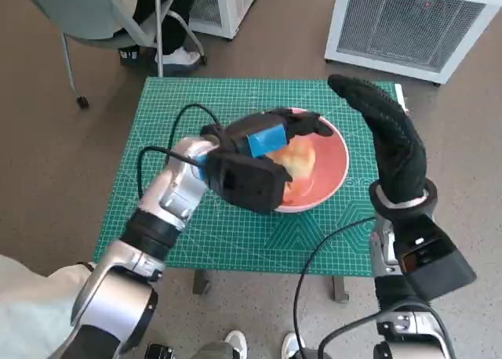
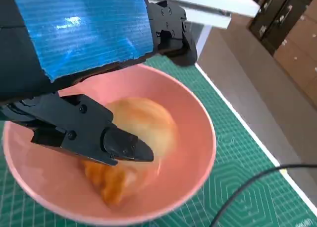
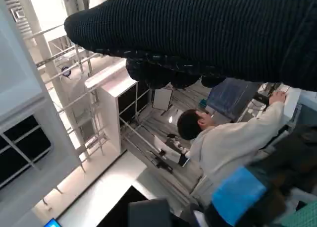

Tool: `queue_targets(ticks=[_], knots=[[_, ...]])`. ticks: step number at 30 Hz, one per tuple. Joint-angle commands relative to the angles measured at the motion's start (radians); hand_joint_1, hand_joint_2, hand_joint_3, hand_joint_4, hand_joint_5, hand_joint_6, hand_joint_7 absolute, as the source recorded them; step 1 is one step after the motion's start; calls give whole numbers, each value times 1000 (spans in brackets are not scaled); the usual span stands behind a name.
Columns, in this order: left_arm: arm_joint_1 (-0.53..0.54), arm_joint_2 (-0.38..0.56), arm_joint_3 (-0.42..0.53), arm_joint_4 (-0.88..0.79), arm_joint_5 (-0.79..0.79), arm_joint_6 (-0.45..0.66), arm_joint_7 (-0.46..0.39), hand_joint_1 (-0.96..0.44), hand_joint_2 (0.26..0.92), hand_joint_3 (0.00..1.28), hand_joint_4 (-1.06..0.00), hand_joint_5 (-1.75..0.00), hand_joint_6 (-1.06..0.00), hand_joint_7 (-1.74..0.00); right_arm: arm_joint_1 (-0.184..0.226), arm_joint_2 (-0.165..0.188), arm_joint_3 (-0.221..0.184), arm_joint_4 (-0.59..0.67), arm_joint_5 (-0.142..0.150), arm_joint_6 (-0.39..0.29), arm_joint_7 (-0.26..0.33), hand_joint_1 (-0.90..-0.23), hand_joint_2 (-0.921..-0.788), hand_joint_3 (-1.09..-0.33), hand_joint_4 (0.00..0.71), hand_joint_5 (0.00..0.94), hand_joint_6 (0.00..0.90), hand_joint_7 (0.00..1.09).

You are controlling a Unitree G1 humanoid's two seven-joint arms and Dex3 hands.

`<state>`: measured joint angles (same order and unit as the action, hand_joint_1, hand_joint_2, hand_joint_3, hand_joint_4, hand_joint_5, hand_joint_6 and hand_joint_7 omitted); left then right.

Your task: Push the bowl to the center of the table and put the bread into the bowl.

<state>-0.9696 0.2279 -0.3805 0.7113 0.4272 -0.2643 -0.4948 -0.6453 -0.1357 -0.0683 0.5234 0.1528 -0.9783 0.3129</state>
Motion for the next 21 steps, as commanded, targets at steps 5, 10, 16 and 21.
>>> queue_targets(ticks=[5, 10, 16, 21], knots=[[5, 11, 44, 35, -47, -48, 39, -326, 889, 76, -8, -33, 1, -480, 24, -1, -8, -2, 2, 5, -9, -574, -921, -806, 201, 273, -1, 728], [16, 9, 153, 75, -204, -103, -10, -372, 916, 63, -71, -50, -35, -559, 17, 1, -15, 2, -4, 8, -21, -569, -921, -804, 203, 271, -1, 725], [69, -32, 322, 93, -421, -210, 6, -382, 920, 118, -236, -41, -234, -419, 9, 5, -21, -3, -16, 14, -44, -553, -921, -811, 207, 264, -1, 740], [162, -88, 413, -32, -529, -267, 93, -349, 921, 194, -365, -42, -345, -303, 5, 12, -22, -23, -23, 32, -69, -548, -921, -815, 212, 258, -1, 752]])
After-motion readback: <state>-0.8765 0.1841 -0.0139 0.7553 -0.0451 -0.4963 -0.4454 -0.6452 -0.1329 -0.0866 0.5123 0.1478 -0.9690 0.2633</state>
